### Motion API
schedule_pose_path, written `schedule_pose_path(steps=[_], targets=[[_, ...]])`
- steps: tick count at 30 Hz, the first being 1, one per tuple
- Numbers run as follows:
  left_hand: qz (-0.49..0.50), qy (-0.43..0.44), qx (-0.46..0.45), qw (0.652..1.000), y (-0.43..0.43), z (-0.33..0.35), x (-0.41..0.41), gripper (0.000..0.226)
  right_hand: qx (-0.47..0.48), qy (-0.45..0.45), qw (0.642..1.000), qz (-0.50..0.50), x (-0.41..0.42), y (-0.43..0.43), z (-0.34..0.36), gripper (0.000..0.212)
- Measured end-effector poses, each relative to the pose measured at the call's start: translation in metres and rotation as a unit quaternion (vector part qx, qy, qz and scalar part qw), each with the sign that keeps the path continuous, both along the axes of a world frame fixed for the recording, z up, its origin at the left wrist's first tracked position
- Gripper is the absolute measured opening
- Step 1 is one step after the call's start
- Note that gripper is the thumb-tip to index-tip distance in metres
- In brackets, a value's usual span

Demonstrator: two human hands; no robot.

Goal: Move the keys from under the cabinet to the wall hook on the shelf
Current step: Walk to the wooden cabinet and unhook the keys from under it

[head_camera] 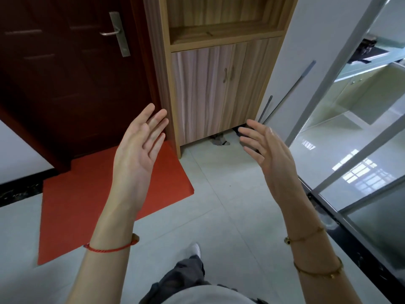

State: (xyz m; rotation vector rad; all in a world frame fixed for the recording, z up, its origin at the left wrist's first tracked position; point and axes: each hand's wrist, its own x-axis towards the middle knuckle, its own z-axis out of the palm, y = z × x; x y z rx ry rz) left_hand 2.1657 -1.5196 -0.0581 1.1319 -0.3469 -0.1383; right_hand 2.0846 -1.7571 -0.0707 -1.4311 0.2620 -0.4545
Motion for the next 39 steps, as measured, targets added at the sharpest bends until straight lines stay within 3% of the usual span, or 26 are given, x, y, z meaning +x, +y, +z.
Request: schedule_pose_path(steps=[20, 34, 39], targets=[[-0.036, -0.008, 0.011, 0.999, -0.165, 0.003, 0.303, 0.041, 0.000, -0.015, 1.000, 0.000, 0.294, -0.165, -0.004, 0.041], [0.031, -0.023, 0.000, 0.999, -0.357, -0.004, 0.473, 0.042, -0.008, -0.017, 0.997, 0.080, 0.504, -0.354, 0.003, 0.040], [0.073, 0.010, 0.003, 0.997, -0.396, -0.004, 0.525, 0.039, -0.011, -0.011, 0.994, 0.109, 0.569, -0.396, -0.001, 0.042]])
